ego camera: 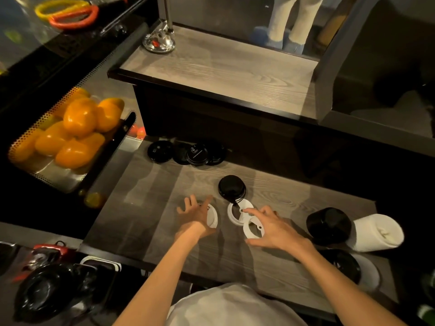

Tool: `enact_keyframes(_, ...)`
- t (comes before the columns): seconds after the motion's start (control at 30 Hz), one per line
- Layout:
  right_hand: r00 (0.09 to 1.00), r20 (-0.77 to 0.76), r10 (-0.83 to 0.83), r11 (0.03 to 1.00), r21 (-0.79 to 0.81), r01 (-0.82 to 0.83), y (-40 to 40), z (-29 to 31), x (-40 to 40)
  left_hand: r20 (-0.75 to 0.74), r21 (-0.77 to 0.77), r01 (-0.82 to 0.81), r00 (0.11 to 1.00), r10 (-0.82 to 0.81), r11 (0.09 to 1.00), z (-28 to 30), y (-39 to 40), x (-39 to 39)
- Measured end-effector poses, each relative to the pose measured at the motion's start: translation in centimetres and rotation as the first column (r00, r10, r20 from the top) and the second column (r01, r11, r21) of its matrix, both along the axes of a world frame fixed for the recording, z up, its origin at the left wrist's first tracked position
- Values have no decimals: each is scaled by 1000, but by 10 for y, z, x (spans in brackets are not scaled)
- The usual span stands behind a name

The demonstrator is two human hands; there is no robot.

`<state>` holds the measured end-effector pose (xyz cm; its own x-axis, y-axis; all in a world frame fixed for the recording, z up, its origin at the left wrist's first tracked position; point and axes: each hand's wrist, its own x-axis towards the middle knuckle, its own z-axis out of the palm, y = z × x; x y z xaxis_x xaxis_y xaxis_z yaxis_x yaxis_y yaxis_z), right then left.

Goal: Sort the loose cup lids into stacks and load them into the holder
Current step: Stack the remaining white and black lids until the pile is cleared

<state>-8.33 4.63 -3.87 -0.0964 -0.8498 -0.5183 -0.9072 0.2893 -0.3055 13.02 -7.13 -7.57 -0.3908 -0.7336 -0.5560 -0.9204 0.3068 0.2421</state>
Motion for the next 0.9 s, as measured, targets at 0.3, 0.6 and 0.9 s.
enact_keyframes(0.3, 973, -177, 145, 987, 95, -130, 21, -6, 15, -170, -285, 419, 863, -476, 862, -1, -26, -56)
enact_keyframes(0.6, 970, -180, 161, 985, 96, -146, 28, -8, 11, -305, -241, 413, 827, -472, 878, 14, -48, -57)
enact_keyframes(0.9, 971, -167, 170, 984, 91, -156, 32, -10, 2, -548, -115, 186, 807, -218, 976, -1, -57, -9)
